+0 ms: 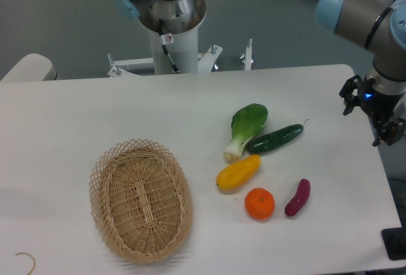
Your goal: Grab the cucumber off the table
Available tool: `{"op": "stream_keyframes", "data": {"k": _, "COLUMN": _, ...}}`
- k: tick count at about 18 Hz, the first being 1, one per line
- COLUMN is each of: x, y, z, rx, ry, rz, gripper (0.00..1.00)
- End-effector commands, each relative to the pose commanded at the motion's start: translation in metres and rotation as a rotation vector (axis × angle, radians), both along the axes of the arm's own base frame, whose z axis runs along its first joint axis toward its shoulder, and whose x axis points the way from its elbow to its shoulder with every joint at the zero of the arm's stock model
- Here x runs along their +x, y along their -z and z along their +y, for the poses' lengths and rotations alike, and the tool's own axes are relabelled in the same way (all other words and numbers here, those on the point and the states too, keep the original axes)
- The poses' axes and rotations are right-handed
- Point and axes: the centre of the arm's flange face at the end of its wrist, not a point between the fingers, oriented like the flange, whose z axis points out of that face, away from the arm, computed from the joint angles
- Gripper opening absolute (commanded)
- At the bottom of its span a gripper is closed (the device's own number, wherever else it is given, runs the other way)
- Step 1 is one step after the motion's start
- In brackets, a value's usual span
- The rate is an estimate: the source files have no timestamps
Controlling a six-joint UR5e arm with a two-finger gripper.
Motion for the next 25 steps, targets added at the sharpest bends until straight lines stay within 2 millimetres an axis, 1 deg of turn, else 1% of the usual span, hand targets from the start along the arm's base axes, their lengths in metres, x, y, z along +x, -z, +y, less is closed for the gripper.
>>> {"op": "stream_keyframes", "data": {"k": 1, "x": 0.000, "y": 0.001, "z": 0.000, "rx": 0.000, "ry": 0.000, "rz": -0.001, "gripper": 1.00}}
{"op": "stream_keyframes", "data": {"k": 3, "x": 0.003, "y": 0.011, "z": -0.006, "rx": -0.004, "ry": -0.003, "rz": -0.021, "gripper": 1.00}}
{"op": "stream_keyframes", "data": {"k": 7, "x": 0.004, "y": 0.013, "z": -0.007, "rx": -0.006, "ry": -0.009, "rz": -0.024, "gripper": 1.00}}
{"op": "stream_keyframes", "data": {"k": 9, "x": 0.010, "y": 0.024, "z": -0.009, "rx": -0.015, "ry": -0.014, "rz": -0.039, "gripper": 1.00}}
{"op": "stream_keyframes", "data": {"k": 11, "x": 0.012, "y": 0.035, "z": -0.018, "rx": -0.013, "ry": -0.026, "rz": -0.041, "gripper": 1.00}}
{"op": "stream_keyframes", "data": {"k": 14, "x": 0.015, "y": 0.049, "z": -0.020, "rx": -0.004, "ry": -0.036, "rz": -0.030, "gripper": 1.00}}
{"op": "stream_keyframes", "data": {"k": 18, "x": 0.023, "y": 0.078, "z": -0.025, "rx": -0.012, "ry": -0.087, "rz": -0.065, "gripper": 1.00}}
{"op": "stream_keyframes", "data": {"k": 19, "x": 0.025, "y": 0.087, "z": -0.028, "rx": -0.012, "ry": -0.083, "rz": -0.057, "gripper": 1.00}}
{"op": "stream_keyframes", "data": {"k": 21, "x": 0.029, "y": 0.098, "z": -0.028, "rx": -0.007, "ry": -0.091, "rz": -0.021, "gripper": 1.00}}
{"op": "stream_keyframes", "data": {"k": 23, "x": 0.037, "y": 0.117, "z": -0.029, "rx": -0.010, "ry": -0.091, "rz": -0.024, "gripper": 1.00}}
{"op": "stream_keyframes", "data": {"k": 25, "x": 0.044, "y": 0.128, "z": -0.031, "rx": -0.012, "ry": -0.096, "rz": -0.033, "gripper": 1.00}}
